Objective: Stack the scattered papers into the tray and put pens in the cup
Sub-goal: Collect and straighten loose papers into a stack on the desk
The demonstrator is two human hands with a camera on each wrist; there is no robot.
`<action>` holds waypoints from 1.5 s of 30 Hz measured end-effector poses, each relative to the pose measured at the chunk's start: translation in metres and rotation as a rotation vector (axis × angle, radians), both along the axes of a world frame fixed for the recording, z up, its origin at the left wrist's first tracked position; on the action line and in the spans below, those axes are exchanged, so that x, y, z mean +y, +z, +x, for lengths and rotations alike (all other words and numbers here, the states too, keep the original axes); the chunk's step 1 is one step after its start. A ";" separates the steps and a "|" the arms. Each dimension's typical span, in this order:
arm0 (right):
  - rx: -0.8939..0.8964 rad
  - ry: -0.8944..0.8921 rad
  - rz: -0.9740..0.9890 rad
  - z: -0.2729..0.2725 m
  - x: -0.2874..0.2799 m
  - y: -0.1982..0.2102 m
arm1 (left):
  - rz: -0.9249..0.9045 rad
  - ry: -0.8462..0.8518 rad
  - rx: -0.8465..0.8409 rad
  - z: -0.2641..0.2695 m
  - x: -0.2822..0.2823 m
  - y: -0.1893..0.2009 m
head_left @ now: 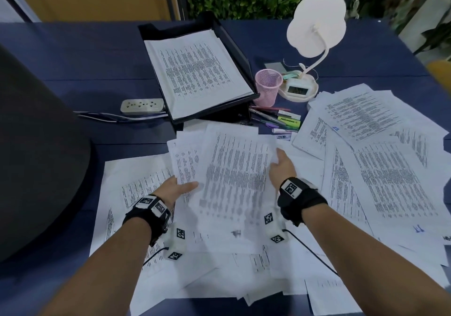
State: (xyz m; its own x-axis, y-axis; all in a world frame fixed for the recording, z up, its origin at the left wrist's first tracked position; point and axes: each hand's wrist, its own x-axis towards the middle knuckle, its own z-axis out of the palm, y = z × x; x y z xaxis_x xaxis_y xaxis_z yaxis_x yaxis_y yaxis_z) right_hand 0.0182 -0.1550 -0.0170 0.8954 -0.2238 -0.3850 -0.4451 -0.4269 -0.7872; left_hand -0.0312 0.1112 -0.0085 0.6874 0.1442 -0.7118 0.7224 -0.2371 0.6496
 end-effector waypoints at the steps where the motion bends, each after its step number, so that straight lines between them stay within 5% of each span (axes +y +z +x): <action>1: -0.007 0.063 -0.025 0.000 0.003 0.001 | -0.063 0.024 0.003 0.001 -0.001 0.002; 5: 0.083 0.280 -0.035 0.000 0.012 -0.011 | 0.091 -0.021 0.033 0.003 -0.010 0.003; 11: -0.007 0.040 -0.141 -0.003 0.010 -0.028 | 0.195 -0.032 0.007 -0.003 -0.008 0.001; 17: 0.156 0.022 0.392 0.002 0.007 -0.013 | -0.074 -0.025 -0.130 -0.001 0.004 0.012; 20: 0.009 0.101 0.332 0.005 0.019 0.008 | -0.027 -0.060 -0.206 0.008 -0.006 0.023; 28: -0.594 0.008 0.361 0.012 0.032 0.096 | -0.041 0.362 -0.761 0.037 -0.027 0.085; 38: -0.549 -0.017 0.441 0.002 0.025 0.097 | -0.286 0.216 -0.820 0.042 -0.018 0.103; 45: -0.654 -0.080 0.446 0.001 0.042 0.105 | -0.171 0.332 -0.992 0.052 -0.041 0.115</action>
